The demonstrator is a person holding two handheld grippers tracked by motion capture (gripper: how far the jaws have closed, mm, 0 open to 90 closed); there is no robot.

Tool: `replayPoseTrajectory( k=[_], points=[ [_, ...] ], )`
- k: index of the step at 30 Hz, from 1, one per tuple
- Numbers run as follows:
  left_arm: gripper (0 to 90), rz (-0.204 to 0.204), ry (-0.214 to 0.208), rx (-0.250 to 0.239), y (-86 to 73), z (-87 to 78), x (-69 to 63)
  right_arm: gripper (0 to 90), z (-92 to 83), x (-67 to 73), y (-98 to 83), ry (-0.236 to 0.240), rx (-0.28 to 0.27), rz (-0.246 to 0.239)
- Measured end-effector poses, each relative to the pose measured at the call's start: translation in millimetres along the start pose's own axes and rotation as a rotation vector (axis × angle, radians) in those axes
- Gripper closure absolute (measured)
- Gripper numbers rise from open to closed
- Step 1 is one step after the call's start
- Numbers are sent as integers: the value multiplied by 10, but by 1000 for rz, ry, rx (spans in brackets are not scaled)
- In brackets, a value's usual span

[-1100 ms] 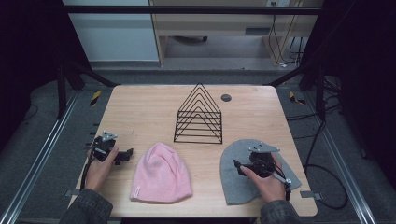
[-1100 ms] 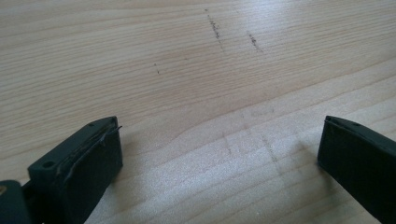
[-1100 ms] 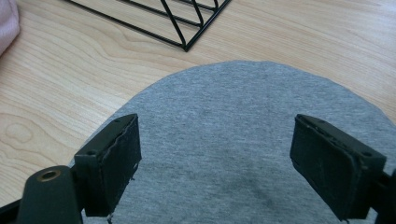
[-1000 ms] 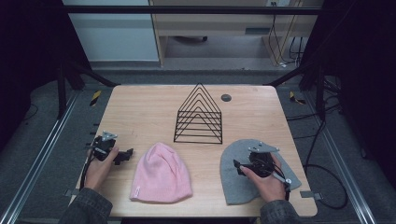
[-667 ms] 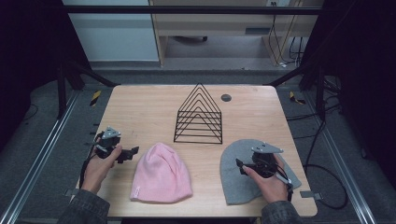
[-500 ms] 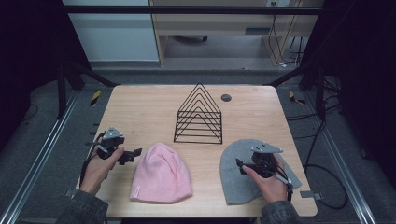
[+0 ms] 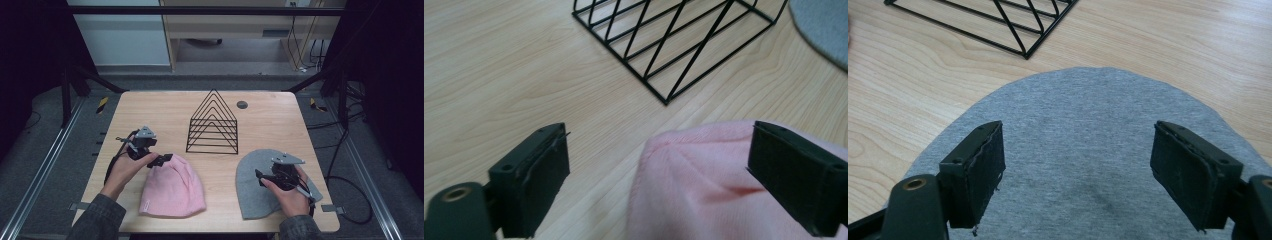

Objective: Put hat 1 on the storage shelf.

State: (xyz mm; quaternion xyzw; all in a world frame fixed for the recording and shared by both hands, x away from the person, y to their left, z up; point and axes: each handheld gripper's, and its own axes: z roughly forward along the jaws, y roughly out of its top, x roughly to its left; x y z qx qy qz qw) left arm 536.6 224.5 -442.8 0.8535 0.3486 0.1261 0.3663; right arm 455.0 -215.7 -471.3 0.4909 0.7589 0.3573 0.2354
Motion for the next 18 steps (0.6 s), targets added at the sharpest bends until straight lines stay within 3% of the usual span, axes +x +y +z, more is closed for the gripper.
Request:
replayPoseTrajectory(
  k=[1,10,14,18],
  points=[
    [105,32,26,39,-21,48,-30,220,8,-5,0,2,1,5],
    [243,3,42,56,-83,74,42,223,6,12,3,5,7,-9],
    [286,0,13,68,-127,125,45,216,16,26,6,6,14,-11],
    [314,16,13,84,-160,145,32,212,22,31,6,8,19,-13]
  ],
)
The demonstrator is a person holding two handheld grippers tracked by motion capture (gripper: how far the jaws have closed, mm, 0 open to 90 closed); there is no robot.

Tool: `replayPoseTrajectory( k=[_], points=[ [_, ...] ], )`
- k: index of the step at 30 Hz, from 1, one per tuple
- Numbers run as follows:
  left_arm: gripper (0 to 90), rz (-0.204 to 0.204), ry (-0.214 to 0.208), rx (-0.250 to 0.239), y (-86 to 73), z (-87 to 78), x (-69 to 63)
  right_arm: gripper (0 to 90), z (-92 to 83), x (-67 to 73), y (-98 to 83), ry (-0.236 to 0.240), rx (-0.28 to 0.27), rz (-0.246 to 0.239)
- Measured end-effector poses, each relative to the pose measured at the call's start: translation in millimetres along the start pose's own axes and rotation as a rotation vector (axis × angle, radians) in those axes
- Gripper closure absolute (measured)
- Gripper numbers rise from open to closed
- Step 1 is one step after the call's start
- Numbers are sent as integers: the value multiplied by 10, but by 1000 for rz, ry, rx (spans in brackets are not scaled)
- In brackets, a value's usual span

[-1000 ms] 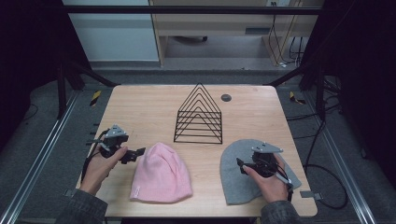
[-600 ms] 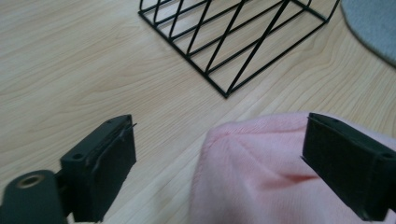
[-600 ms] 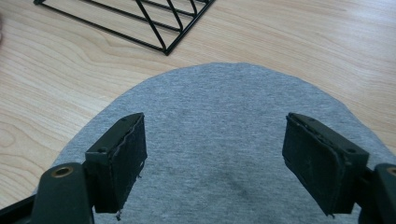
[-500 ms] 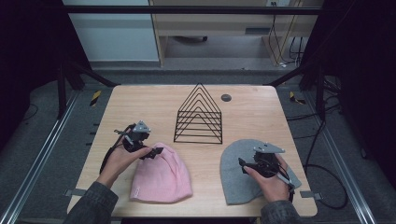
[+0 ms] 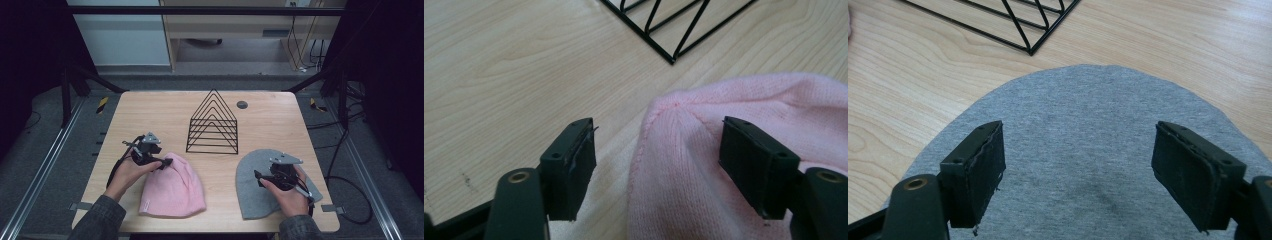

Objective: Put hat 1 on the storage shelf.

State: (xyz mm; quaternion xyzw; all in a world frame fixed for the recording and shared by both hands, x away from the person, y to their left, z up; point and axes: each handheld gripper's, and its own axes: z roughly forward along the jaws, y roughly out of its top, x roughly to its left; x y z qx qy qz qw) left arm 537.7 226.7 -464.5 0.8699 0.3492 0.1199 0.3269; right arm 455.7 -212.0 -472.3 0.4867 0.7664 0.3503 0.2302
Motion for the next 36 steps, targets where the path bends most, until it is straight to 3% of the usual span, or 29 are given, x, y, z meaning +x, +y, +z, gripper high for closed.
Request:
replayPoseTrajectory(
  k=[12,24,29,36],
  points=[
    [474,3,-40,38,-66,113,-45,205,1,5,4,5,-1,-2],
    [625,28,-45,60,-54,116,-95,203,2,5,4,5,-4,-1],
    [740,27,-50,73,-41,114,-115,202,12,2,4,4,3,-1],
    [767,36,-46,69,-18,71,-154,202,13,0,2,3,3,-1]
  ],
)
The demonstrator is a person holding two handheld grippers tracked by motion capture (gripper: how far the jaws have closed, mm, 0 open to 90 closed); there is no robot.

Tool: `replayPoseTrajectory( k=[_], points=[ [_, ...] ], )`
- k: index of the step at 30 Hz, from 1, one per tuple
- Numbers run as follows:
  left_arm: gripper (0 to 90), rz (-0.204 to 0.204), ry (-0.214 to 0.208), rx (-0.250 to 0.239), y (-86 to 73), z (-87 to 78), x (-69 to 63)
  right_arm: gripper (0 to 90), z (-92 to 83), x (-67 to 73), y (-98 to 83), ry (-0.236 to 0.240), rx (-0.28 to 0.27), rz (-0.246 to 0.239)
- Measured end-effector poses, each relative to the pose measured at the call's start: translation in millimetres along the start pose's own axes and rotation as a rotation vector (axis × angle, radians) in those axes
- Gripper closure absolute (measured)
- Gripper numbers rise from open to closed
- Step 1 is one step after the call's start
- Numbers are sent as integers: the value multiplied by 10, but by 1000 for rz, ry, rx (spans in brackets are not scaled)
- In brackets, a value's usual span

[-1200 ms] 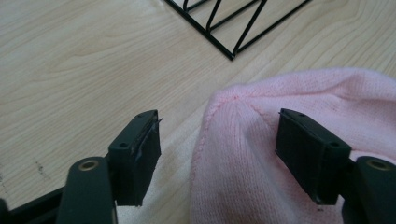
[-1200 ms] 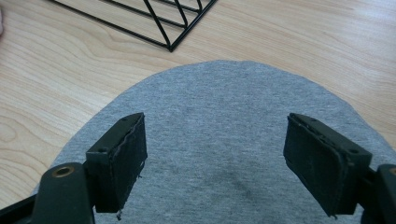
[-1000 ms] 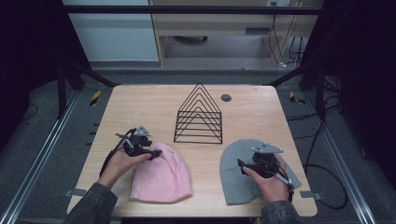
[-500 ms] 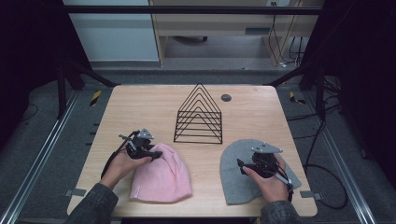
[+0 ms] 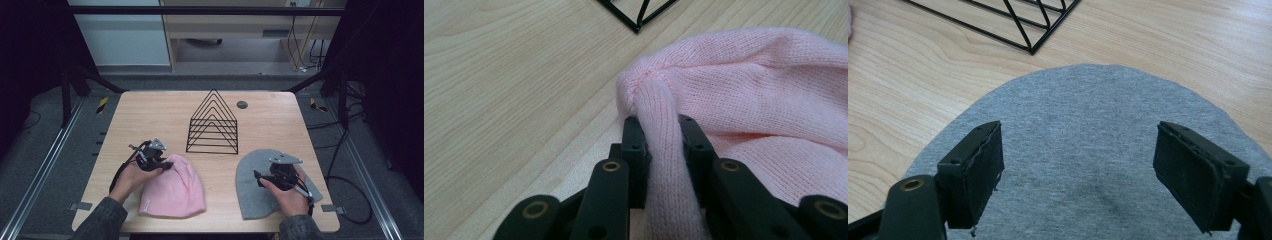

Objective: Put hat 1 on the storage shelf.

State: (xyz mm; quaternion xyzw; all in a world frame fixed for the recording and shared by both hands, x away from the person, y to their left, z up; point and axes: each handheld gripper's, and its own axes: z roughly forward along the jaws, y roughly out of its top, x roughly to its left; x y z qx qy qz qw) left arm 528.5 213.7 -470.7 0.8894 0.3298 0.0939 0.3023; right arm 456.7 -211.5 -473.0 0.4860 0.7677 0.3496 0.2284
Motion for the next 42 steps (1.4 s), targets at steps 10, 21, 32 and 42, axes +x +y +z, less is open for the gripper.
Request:
replayPoseTrajectory(
  k=[10,21,32,42],
  points=[
    [773,33,13,-61,33,-204,-95,201,3,4,3,1,-2,-3],
    [777,76,7,-141,135,-435,-248,201,-9,2,11,1,-12,-5],
    [778,102,25,-180,201,-635,-321,196,-43,2,25,1,-37,-5],
    [779,110,33,-198,269,-759,-333,192,-111,55,89,-8,-96,-32]
  ],
)
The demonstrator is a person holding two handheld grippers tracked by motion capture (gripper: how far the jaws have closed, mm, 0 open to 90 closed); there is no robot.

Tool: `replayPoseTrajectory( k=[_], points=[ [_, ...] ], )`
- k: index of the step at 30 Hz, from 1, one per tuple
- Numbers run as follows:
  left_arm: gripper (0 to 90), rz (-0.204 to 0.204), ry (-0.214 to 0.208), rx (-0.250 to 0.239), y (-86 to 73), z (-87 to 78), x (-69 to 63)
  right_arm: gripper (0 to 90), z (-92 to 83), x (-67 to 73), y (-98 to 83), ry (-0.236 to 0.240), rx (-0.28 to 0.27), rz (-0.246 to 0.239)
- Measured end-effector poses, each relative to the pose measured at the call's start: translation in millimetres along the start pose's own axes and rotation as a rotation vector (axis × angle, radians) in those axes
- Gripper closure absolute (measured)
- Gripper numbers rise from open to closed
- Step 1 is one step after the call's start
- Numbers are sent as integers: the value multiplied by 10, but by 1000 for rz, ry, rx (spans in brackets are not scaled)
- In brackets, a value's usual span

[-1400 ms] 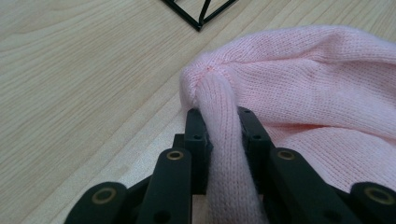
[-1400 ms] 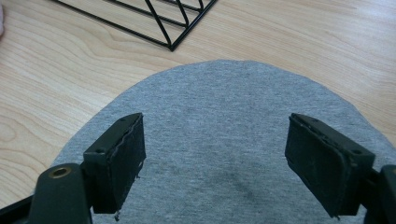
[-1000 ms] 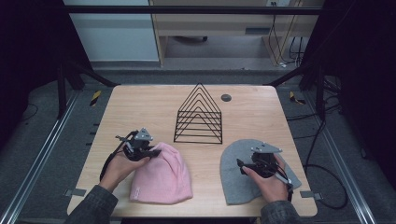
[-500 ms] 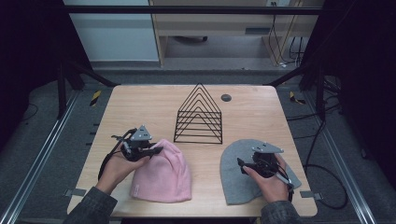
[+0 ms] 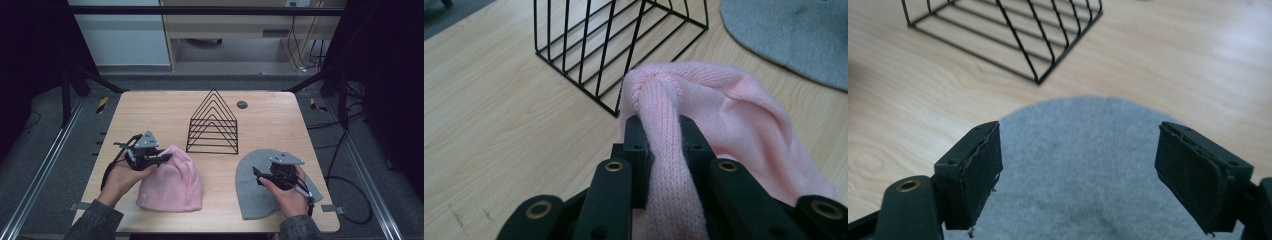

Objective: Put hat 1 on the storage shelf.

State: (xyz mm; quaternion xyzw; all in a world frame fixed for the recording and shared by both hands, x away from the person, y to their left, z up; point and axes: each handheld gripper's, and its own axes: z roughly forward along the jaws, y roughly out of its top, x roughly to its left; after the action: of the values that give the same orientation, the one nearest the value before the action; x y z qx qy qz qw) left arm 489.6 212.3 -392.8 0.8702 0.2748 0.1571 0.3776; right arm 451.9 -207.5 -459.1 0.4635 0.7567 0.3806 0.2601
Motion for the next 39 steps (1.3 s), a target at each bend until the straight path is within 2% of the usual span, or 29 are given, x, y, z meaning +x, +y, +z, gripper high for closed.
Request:
replayPoseTrajectory(
  k=[5,8,10,16,19,21,28,31,36,39],
  points=[
    [780,23,19,-34,141,-133,-6,210,-141,103,163,33,-89,5],
    [780,43,36,-39,224,-218,0,237,-216,219,300,58,-127,-32],
    [780,54,50,-45,271,-264,10,247,-236,311,378,99,-139,-45],
    [783,75,94,-78,419,-441,67,242,-236,662,623,180,-148,-150],
    [783,82,110,-82,469,-503,117,240,-216,784,707,196,-152,-186],
    [783,71,116,-98,506,-537,162,242,-183,871,765,207,-150,-203],
    [782,61,132,-127,691,-703,315,224,-54,1146,959,253,-139,-235],
    [781,64,131,-137,775,-757,367,265,15,1260,1041,289,-126,-249],
    [780,59,131,-163,890,-859,387,346,79,1347,1166,332,-119,-252],
    [779,62,124,-174,953,-919,399,378,100,1378,1239,340,-112,-255]
  ],
)
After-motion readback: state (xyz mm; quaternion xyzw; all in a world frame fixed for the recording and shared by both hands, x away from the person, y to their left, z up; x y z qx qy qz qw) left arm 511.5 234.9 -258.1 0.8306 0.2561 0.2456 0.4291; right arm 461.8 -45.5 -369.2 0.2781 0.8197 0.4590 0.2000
